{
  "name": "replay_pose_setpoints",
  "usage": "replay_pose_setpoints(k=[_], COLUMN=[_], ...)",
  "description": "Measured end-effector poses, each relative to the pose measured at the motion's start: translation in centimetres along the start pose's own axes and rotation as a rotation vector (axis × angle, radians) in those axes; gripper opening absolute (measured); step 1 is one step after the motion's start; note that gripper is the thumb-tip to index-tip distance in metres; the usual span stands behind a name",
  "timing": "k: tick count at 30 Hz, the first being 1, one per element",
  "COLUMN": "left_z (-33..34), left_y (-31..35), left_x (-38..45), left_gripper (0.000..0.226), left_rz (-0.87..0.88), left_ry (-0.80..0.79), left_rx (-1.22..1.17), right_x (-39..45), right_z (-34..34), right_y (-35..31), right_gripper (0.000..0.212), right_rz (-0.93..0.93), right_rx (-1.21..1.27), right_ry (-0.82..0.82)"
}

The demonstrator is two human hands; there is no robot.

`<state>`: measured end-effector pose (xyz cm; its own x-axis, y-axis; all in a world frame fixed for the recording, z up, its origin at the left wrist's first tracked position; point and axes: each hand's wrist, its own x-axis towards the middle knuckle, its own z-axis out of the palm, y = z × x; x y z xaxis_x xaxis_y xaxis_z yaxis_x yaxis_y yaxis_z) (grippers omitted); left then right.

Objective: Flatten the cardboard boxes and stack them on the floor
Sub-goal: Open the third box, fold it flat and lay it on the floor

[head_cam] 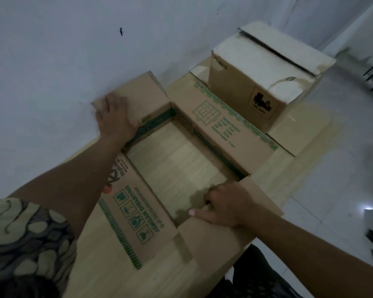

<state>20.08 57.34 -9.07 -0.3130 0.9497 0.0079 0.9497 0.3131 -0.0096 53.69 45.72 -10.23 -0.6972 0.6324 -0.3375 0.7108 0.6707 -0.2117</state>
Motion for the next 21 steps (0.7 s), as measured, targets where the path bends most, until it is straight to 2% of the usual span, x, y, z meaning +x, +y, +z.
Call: replay_pose_setpoints(k=[2, 4, 5, 11, 14, 17, 19, 21], left_z=[0.9, 1.7, 2.1, 4.2, 4.1, 3.6, 3.0, 2.3], left_y=[-0.1, 0.2, 0.2, -0.3, -0.4, 0.4, 1.9, 4.1], left_x=[0.4, 0.4, 0.3, -0.4, -0.2, -0.1, -0.4, -1.2], left_gripper=[0.065, 0.037, 0.031, 0.034, 0.036, 0.035, 0.037, 0.049], left_rz=[0.013, 0.025, 0.035, 0.064, 0.074, 0.064, 0.022, -0.008], left_ry=[-0.087, -0.075, -0.054, 0.047, 0.060, 0.049, 0.027, -0.012], left_rx=[-0.059, -0.127, -0.159, -0.265, -0.259, -0.223, -0.194, -0.191], right_x=[0.2, 0.4, 0.6, 2.0, 2.5, 2.5, 2.0, 1.1], right_z=[1.2, 2.0, 2.4, 4.6, 4.6, 4.2, 3.6, 2.3], right_y=[0.3, 0.5, 0.7, 1.1, 1.3, 1.5, 1.8, 2.3], right_gripper=[0.083, 0.079, 0.076, 0.058, 0.056, 0.057, 0.057, 0.051], right_rz=[-0.015, -0.030, -0.035, -0.074, -0.093, -0.079, -0.023, 0.072], right_rx=[-0.019, -0.027, -0.024, 0.023, 0.017, 0.028, 0.101, 0.194], right_ry=[0.181, 0.346, 0.418, 0.729, 0.762, 0.699, 0.653, 0.638])
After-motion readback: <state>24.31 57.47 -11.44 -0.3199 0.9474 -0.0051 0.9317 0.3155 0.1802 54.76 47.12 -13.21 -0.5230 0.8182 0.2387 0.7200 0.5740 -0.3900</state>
